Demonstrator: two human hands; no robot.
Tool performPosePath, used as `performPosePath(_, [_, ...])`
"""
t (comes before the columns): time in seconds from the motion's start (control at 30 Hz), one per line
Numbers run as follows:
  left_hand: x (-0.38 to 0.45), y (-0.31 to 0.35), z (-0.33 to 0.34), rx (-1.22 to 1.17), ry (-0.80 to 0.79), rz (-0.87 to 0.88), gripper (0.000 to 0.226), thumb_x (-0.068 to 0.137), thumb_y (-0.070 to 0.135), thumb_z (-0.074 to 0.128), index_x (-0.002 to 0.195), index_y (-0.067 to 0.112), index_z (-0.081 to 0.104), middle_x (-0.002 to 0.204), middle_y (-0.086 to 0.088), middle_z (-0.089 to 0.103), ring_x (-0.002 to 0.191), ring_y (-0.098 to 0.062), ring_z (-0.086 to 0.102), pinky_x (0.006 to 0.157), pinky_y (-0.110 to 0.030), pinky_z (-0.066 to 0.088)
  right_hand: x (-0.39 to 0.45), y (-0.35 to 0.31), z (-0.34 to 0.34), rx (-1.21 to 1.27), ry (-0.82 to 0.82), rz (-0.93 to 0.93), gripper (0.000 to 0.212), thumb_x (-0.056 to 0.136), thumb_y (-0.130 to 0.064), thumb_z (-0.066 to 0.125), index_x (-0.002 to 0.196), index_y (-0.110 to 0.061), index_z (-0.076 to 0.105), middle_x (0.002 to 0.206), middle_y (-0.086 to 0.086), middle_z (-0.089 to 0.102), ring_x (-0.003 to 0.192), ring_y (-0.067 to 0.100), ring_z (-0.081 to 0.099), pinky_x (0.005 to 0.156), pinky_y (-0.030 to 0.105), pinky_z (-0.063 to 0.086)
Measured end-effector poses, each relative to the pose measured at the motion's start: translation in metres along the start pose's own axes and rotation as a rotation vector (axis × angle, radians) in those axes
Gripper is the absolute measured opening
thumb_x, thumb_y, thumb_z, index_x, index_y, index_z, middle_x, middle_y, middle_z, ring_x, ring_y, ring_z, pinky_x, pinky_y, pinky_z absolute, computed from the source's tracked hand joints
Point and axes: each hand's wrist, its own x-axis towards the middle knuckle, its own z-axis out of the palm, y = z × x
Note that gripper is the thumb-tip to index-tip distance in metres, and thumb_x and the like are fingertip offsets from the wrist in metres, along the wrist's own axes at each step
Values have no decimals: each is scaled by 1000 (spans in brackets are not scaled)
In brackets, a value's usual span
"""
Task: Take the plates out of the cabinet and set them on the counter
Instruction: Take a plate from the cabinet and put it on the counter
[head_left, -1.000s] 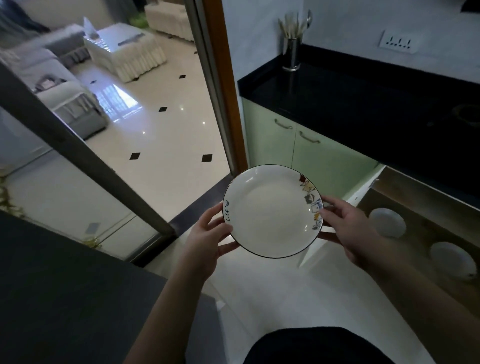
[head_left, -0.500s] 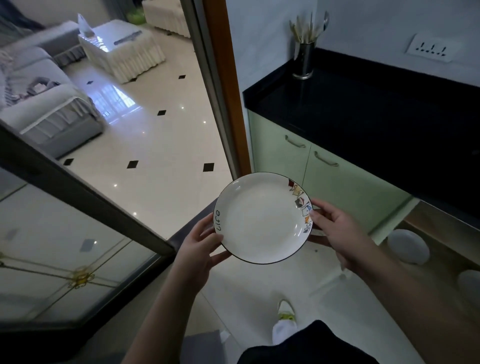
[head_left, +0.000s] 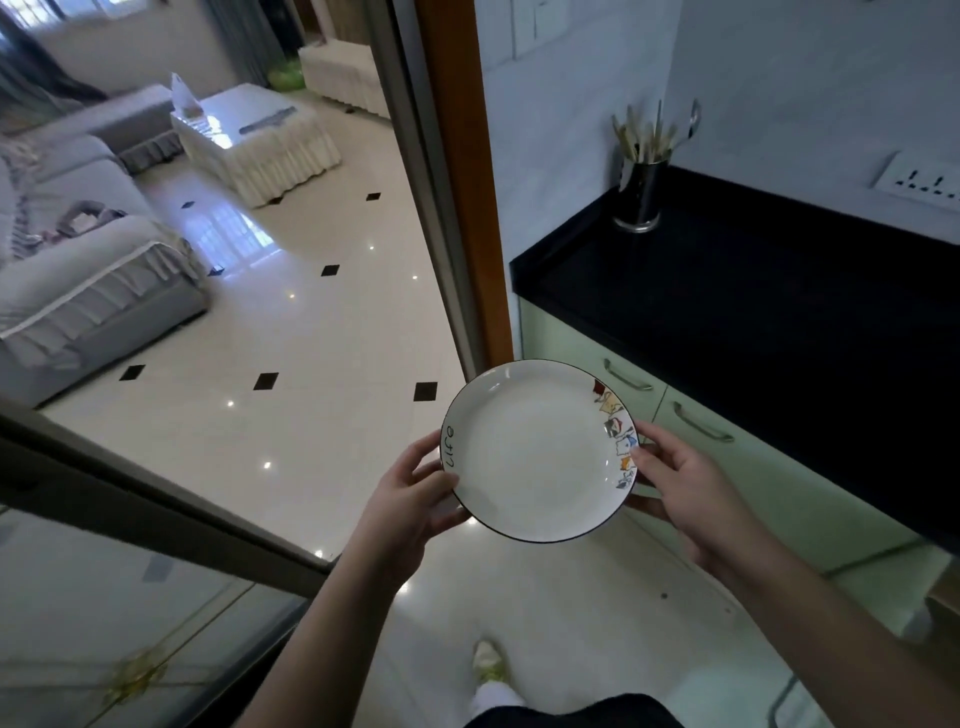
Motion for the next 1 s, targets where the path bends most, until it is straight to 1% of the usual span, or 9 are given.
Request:
performPosePath(0.07, [26,18,-7,13,-21,10,48,87,-6,55,124,23,64,115,-14,71,98,-27,72,73,-42,60,22,-8,17,6,33,-5,30,99,-10,51,115,-30,66,88,-1,73,76,13,72,61,27,58])
performPosePath(0.13, [52,39,-15,40,-62,13,48,88,-8,53,124,23,64,113,-13,72,98,-26,71,69,-38,60,43,-16,35,4,56,-19,30,99,-10,50,116,-31,64,82,-6,74,76,11,72,61,27,59])
performPosePath(0.23, [88,76,-29,122,-137,7,48,88,-5,59,125,25,63,113,-11,72,101,-26,70,70,-36,60,66,-28,58,51,96,-33,30,99,-10,51,115,-31,62,79,-10,74,75,10,72,58,25,58])
performPosePath(0.43, [165,123,-28,246,-280,-31,45,87,2,66,119,33,67,111,-6,73,99,-25,71,68,-36,60,100,-39,74,96,215,-45,28,97,-12,54,112,-34,64,87,-6,75,80,12,73,64,27,60])
performPosePath(0.53, [200,126,-4,275,-334,-65,45,88,2,65,114,38,70,112,-6,72,102,-26,70,72,-39,60,116,-45,61,123,303,-40,28,97,-14,55,104,-39,65,95,-4,73,82,10,72,64,27,59])
performPosePath(0.63, [236,125,28,293,-365,-97,47,88,0,62,117,36,70,116,-9,70,101,-26,70,75,-41,60,138,-54,38,135,358,-56,26,97,-16,56,99,-40,67,97,-2,73,83,9,72,60,22,57])
performPosePath(0.77, [288,124,80,296,-407,-164,47,86,-3,64,121,29,67,119,-11,68,98,-29,71,72,-38,60,176,-63,-2,134,408,-71,24,96,-20,57,112,-36,67,105,-4,73,92,10,71,67,24,58])
performPosePath(0.87, [324,122,120,269,-393,-186,50,85,-8,64,124,24,64,122,-14,67,106,-36,67,74,-42,61,205,-72,-30,153,434,-48,26,98,-18,54,116,-33,66,102,-3,75,90,16,73,62,20,56])
performPosePath(1.0, [365,122,161,350,-436,-192,52,84,-2,69,126,28,62,125,-11,64,113,-33,63,83,-48,59,240,-80,-63,182,453,-20,27,98,-16,54,121,-27,64,108,-2,73,92,14,72,66,23,58])
